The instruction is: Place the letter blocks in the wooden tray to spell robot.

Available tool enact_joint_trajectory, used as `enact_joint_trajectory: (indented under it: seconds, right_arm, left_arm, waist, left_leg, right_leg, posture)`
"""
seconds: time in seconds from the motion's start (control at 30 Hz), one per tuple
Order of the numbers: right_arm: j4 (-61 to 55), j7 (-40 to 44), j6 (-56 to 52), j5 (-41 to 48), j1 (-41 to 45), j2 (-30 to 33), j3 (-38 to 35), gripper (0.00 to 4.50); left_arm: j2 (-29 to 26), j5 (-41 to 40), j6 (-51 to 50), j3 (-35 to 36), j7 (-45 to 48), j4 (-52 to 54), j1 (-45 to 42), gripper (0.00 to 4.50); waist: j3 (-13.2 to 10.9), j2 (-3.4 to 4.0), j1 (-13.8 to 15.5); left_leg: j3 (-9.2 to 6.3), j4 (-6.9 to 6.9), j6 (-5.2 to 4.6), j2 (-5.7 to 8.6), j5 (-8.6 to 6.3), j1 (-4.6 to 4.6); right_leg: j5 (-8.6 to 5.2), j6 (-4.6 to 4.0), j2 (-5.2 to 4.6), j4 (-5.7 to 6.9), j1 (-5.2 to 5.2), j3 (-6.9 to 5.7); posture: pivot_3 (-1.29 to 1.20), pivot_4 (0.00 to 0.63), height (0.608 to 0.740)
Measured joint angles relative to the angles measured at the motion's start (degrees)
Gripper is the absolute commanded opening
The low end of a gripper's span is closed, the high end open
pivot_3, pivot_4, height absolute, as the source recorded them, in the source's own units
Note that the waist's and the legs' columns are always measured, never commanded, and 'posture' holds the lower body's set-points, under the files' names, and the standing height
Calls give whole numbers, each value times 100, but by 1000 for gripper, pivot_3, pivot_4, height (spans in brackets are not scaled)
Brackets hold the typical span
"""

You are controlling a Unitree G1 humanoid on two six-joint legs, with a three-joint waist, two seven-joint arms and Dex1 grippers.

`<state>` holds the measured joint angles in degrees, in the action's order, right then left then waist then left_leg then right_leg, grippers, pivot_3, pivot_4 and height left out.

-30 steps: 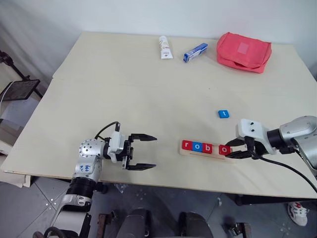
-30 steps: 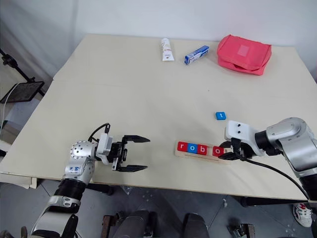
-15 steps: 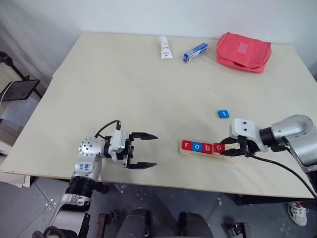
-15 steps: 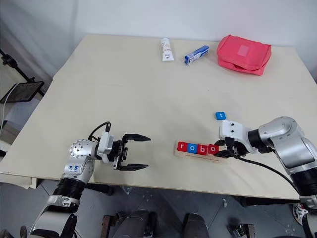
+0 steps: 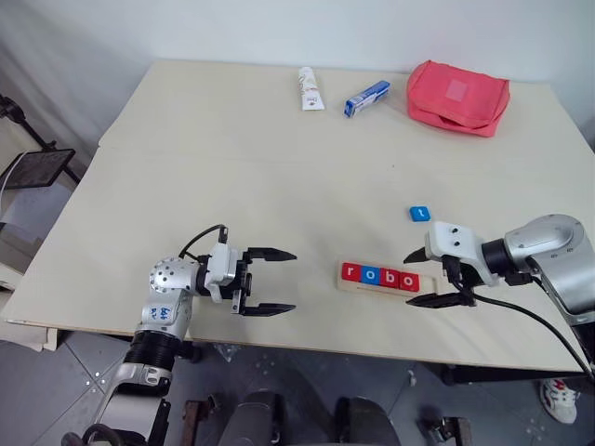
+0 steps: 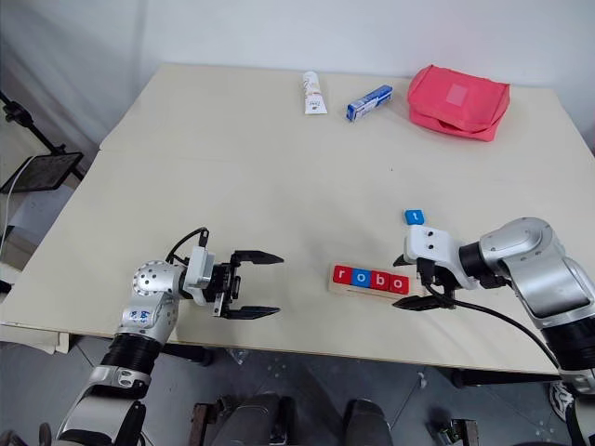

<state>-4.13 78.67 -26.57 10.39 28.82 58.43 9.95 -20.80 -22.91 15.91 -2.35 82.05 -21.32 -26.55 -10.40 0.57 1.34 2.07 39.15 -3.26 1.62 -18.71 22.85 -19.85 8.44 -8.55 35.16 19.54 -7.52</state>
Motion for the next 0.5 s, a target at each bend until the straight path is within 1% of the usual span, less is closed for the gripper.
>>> enact_joint_trajectory:
  seconds: [0.1, 0.2, 0.3, 0.37, 0.4, 0.5]
  right_arm:
    - [-47, -69, -130, 82, -90, 49, -231, 4478]
    - [-134, -371, -308, 276, -526, 75, -837, 4478]
    - [14, -1078, -508, 414, -609, -185, -1488, 4478]
    - [42, -1389, -645, 510, -622, -303, -1792, 4478]
    - [65, -1507, -717, 556, -623, -337, -1872, 4478]
    - [273, -2042, -899, 689, -503, -774, -2102, 4478]
  left_arm:
    - [38, 12, 40, -2, -5, -28, -6, 4500]
    - [72, 25, 85, -7, -20, -108, -17, 4500]
    - [87, 36, 122, -7, -27, -176, -14, 4500]
    - [102, 37, 139, -7, -35, -190, -14, 4500]
    - [109, 37, 142, -7, -42, -195, -14, 4500]
    - [123, 42, 159, -7, -65, -217, -15, 4500]
  waist:
    - [0, 0, 5]
    - [0, -1, 21]
    - [0, -1, 6]
    - [0, -1, -5]
    - [0, -1, -8]
    - [0, -2, -14]
  left_leg:
    - [-1, 0, 0, 0, 0, 0]
    - [-9, 1, 0, 4, 0, 1]
    - [-4, 1, 0, 5, 0, 0]
    - [-3, 1, 2, 0, 1, -1]
    - [-1, 1, 1, 0, 1, -1]
    - [1, 1, 1, 2, 1, -2]
  right_leg:
    - [0, 0, 0, 2, 0, 0]
    - [0, 0, -2, 14, 1, -3]
    - [0, 1, -3, 16, 3, -2]
    - [0, 1, -1, 18, 4, -3]
    - [0, 1, -1, 20, 6, -2]
    - [0, 1, -3, 23, 6, 0]
  posture:
    - [0, 150, 740]
    - [0, 150, 740]
    - [0, 150, 740]
    - [0, 150, 740]
    - [0, 150, 740]
    - [0, 150, 740]
